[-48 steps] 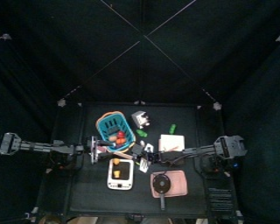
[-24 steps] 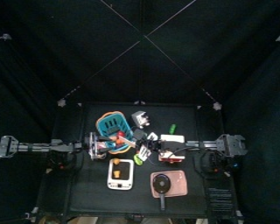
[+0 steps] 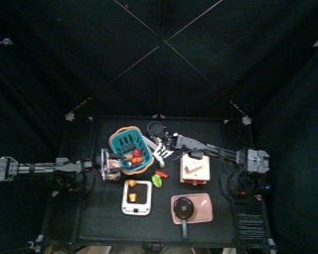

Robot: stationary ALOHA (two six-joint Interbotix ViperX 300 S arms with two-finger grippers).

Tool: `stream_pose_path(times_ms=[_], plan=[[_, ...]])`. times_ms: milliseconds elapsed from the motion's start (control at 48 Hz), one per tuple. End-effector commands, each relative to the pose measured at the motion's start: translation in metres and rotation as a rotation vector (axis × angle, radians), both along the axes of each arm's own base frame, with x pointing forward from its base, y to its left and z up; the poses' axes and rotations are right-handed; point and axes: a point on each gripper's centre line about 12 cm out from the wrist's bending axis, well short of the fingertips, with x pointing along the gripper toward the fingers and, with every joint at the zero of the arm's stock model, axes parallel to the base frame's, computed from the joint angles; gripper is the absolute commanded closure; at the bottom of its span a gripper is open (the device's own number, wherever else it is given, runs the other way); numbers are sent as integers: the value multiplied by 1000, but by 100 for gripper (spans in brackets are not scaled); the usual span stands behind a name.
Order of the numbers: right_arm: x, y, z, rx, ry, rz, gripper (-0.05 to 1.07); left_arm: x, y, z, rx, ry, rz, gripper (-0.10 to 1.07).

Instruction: Put cleaver back in holder

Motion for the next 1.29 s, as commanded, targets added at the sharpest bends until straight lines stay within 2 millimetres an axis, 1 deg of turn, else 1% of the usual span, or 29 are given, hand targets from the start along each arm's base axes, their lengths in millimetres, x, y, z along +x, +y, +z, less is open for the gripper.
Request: stream_pose_path(times_ms=[0, 83, 271, 354, 458, 646, 771, 833, 1271], plan=[[-6, -11, 19, 7, 11, -11, 50, 0, 0, 2, 1, -9, -1, 13], [-4, -23, 10, 34, 80, -2, 50, 0, 0, 1, -1, -6, -2, 13], [1, -45, -8, 82, 156, -6, 50, 0, -1, 0, -4, -4, -3, 13], [-4, -59, -15, 102, 193, -38, 50, -1, -1, -2, -8, 0, -2, 13], [-10, -71, -21, 127, 222, -64, 50, -2, -1, -5, -12, 7, -2, 13], [-15, -82, -20, 160, 212, -79, 50, -2, -1, -5, -19, 8, 1, 13], [-18, -87, -26, 176, 229, -87, 50, -2, -1, -5, -19, 8, 1, 13], [-18, -88, -30, 184, 246, -90, 50, -2, -1, -5, -19, 8, 1, 13], [-18, -90, -39, 187, 288, -93, 50, -3, -1, -7, -20, 12, 1, 13]])
